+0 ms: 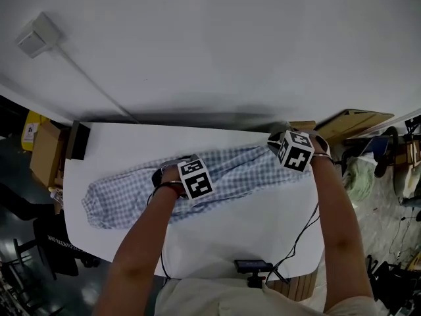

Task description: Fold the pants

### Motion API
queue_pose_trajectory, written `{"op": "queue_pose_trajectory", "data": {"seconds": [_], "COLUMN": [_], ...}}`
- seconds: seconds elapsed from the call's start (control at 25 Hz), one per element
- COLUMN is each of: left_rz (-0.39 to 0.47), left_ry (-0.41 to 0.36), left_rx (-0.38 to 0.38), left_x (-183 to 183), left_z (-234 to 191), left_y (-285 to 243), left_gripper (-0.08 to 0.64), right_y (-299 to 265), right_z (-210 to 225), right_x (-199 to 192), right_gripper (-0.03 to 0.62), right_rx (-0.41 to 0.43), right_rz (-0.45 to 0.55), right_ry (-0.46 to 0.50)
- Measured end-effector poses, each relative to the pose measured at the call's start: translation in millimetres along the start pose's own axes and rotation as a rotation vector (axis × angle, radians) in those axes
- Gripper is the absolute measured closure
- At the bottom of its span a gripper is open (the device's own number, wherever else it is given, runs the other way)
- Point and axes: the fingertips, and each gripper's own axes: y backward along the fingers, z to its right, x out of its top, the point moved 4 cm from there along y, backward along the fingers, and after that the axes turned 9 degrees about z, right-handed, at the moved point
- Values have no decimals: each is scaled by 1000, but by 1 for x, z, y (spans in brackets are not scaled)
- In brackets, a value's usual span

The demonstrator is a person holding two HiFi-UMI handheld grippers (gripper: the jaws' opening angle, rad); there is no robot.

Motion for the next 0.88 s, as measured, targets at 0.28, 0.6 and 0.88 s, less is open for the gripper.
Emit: {"op": "queue_pose_trajectory", "data": {"seconds": [0.28,0.6,0.88], "left_rz": [-25,-24,-2], "left_ry": [-34,-59,-82], "left_rx": [34,30,51], "left_x": [-2,-2,5], "left_z": [-4,-2,-14], "left_y": [-8,-7,8], "left_gripper": [489,511,538], "right_y": [-46,-84,-99], "right_z": [-56,-70,-71], "right_x": [72,103,110], "right_gripper": [505,494,574], "right_rx": [184,265,314], "right_rz": [94,57,-4], "right_ry": [140,204,231]}}
